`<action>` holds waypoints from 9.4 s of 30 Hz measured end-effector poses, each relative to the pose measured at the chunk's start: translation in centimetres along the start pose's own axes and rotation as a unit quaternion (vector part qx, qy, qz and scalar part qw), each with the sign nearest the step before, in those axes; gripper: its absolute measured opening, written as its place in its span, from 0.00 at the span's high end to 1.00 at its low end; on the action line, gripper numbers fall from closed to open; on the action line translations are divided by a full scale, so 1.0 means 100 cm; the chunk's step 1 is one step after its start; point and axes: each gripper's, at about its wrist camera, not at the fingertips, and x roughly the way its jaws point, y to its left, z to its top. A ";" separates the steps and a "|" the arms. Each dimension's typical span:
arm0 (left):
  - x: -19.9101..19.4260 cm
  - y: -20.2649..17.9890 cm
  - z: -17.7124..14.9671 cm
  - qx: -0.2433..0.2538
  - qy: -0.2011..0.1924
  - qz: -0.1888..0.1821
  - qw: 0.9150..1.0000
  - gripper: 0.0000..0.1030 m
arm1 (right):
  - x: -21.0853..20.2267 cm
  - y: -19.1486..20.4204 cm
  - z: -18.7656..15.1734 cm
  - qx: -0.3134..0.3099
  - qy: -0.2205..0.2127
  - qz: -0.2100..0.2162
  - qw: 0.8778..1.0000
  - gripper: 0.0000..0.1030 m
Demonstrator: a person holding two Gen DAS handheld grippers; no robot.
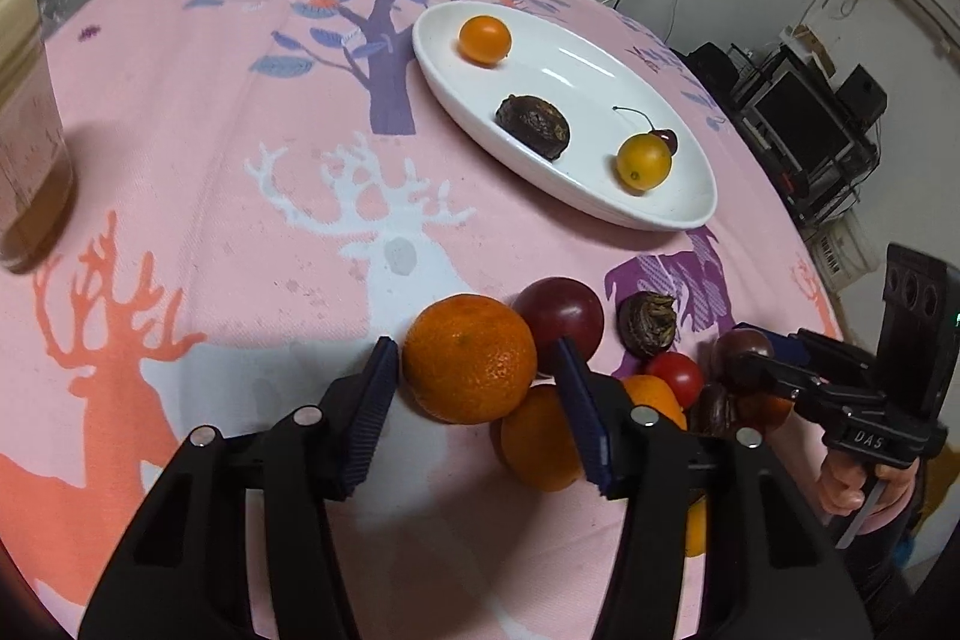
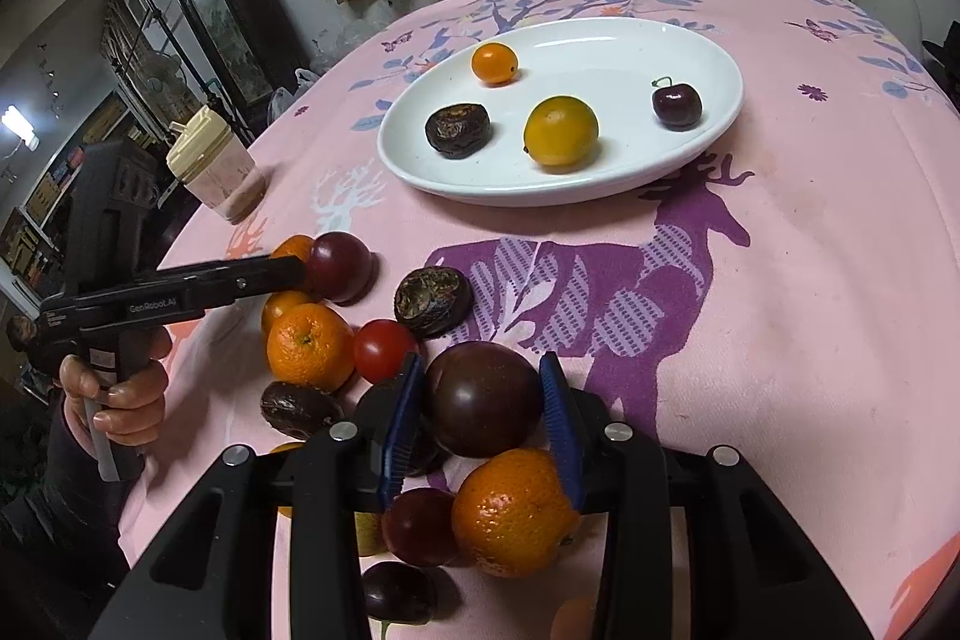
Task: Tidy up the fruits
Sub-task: 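Grasp a tangerine with the left tool while the right tool grasps a dark plum, then release the tangerine and dark plum onto the plate with both tools, then grasp a yellow plum with the left tool while the right tool grasps a tangerine, then place the yellow plum and tangerine on the plate with both tools, then grasp an orange with the left tool while the right tool grasps a purple fruit, then drop the orange and purple fruit onto the plate with both tools, then grasp another dark purple fruit with the right tool from the pile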
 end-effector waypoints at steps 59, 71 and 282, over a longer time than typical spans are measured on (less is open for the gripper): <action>-0.052 -0.058 -0.037 0.103 -0.120 0.080 0.984 0.09 | -0.026 -0.017 -0.033 0.047 -0.019 0.006 0.999 0.45; -0.053 -0.084 -0.058 0.184 -0.080 0.005 0.980 0.09 | -0.025 -0.021 -0.036 0.056 -0.011 0.013 0.998 0.60; -0.038 -0.056 -0.020 0.134 -0.079 0.129 0.979 0.13 | -0.002 0.050 -0.018 -0.091 -0.027 -0.069 0.993 0.63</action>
